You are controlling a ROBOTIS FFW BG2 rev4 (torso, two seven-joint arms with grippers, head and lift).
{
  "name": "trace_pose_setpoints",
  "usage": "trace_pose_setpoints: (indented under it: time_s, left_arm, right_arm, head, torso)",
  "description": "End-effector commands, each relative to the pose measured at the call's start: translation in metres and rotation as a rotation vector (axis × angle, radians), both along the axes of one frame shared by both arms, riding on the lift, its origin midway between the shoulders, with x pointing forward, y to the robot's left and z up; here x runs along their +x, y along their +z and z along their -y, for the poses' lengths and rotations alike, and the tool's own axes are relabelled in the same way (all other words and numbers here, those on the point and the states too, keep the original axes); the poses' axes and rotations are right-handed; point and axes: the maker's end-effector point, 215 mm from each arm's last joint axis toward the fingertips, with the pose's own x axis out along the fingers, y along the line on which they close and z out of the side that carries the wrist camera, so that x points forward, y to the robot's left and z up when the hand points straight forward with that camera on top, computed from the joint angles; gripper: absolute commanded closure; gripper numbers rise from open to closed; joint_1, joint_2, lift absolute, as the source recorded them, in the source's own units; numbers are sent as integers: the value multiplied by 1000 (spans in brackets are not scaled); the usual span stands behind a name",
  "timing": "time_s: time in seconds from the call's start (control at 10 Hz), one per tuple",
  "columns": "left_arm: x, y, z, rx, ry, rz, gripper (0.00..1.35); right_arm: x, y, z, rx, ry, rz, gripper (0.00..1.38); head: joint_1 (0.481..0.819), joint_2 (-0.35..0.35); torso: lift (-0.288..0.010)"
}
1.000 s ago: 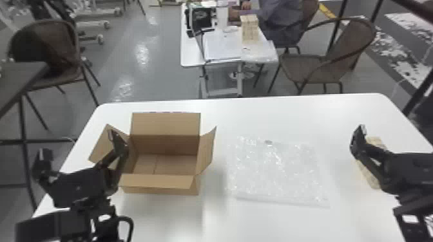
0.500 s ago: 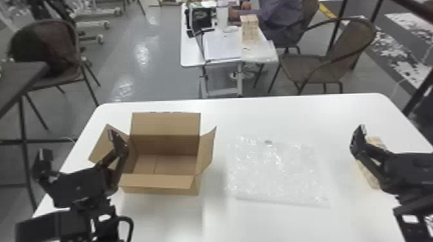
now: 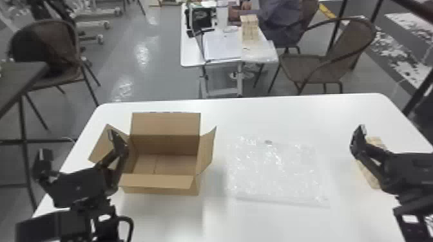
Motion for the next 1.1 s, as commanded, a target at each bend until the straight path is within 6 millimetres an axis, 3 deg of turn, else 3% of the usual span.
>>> trace_pose_setpoints:
  time_s: [0.0, 1.0]
  left_arm:
    - [0, 0, 0, 0, 0, 0, -2]
    - [0, 0, 0, 0, 0, 0, -2]
  right_arm:
    - [0, 0, 0, 0, 0, 0, -2]
    - [0, 0, 0, 0, 0, 0, -2]
  head:
    - [678, 86]
    - [678, 86]
  torso:
    - [-100]
    - [-100]
